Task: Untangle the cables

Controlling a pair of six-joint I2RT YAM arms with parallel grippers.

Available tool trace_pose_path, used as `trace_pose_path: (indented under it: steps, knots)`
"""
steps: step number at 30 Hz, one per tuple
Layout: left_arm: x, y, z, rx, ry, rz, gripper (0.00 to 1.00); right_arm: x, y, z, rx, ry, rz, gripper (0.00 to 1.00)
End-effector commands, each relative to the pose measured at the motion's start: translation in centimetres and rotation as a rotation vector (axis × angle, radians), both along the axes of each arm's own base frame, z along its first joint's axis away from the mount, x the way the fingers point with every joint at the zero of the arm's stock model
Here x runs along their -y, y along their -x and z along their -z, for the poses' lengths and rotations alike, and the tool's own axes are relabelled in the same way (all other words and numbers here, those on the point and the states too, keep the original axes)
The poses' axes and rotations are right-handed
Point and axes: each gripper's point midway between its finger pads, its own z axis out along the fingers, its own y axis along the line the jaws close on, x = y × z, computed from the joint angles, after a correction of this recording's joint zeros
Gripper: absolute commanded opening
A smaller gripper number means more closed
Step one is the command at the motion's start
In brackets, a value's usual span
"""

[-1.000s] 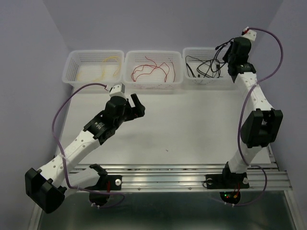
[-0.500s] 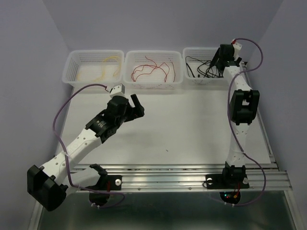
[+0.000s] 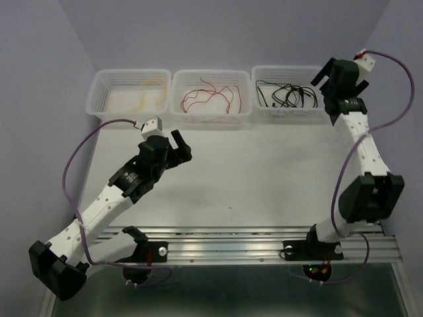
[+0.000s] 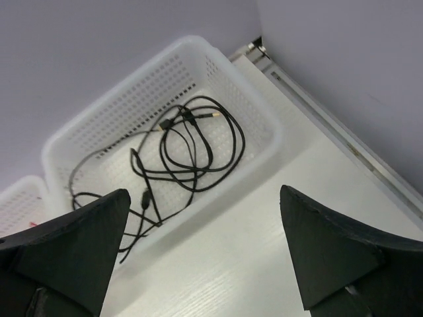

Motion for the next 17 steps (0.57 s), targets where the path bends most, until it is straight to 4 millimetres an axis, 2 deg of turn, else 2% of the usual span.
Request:
trace_pose_path:
  steps: [1, 4, 5, 7, 8, 9, 10, 11, 12, 15, 17]
  knots:
    - [-2.8, 0.0, -1.3, 0.033, -0.026, -0.126, 0.99, -0.6, 6.5, 1.3, 0.045, -0.123, 0.037, 1.00]
    - [-3.7, 0.2, -1.3, 0.039, -0.012, -0.179, 0.99, -1.8, 10.0, 3.5, 0.059, -0.198, 0.015, 1.00]
    - [-3.9, 0.1, -1.5, 0.056, 0.004, -0.193, 0.99, -2.9, 12.0, 5.2, 0.056, -0.233, -0.034, 1.00]
    - [-3.9, -0.1, -1.5, 0.062, 0.028, -0.210, 0.99, -3.7, 13.5, 6.9, 0.065, -0.253, -0.073, 1.00]
    - [-4.0, -0.2, -1.3, 0.060, 0.031, -0.217, 0.99, -4.1, 15.1, 10.2, 0.009, -0.271, -0.081, 1.00]
    - [-4.1, -0.3, -1.3, 0.060, 0.031, -0.226, 0.99, -4.3, 16.1, 9.9, 0.037, -0.277, -0.095, 1.00]
    - [-4.2, -0.2, -1.1, 0.056, 0.029, -0.234, 0.99, -4.3, 16.9, 10.7, 0.029, -0.276, -0.090, 1.00]
    - [-4.5, -0.2, -0.7, 0.048, 0.023, -0.248, 0.99, -4.1, 18.1, 12.8, -0.016, -0.268, -0.079, 1.00]
    - [-4.8, -0.1, -0.5, 0.042, 0.016, -0.257, 0.99, -3.6, 18.9, 12.7, -0.001, -0.250, -0.054, 1.00]
    - [-5.3, 0.1, 0.6, 0.023, 0.008, -0.279, 0.99, -2.4, 20.6, 14.4, -0.032, -0.211, 0.006, 1.00]
    - [-5.5, 0.4, 1.1, 0.016, 0.015, -0.288, 0.99, -1.8, 21.2, 14.0, -0.024, -0.188, 0.034, 1.00]
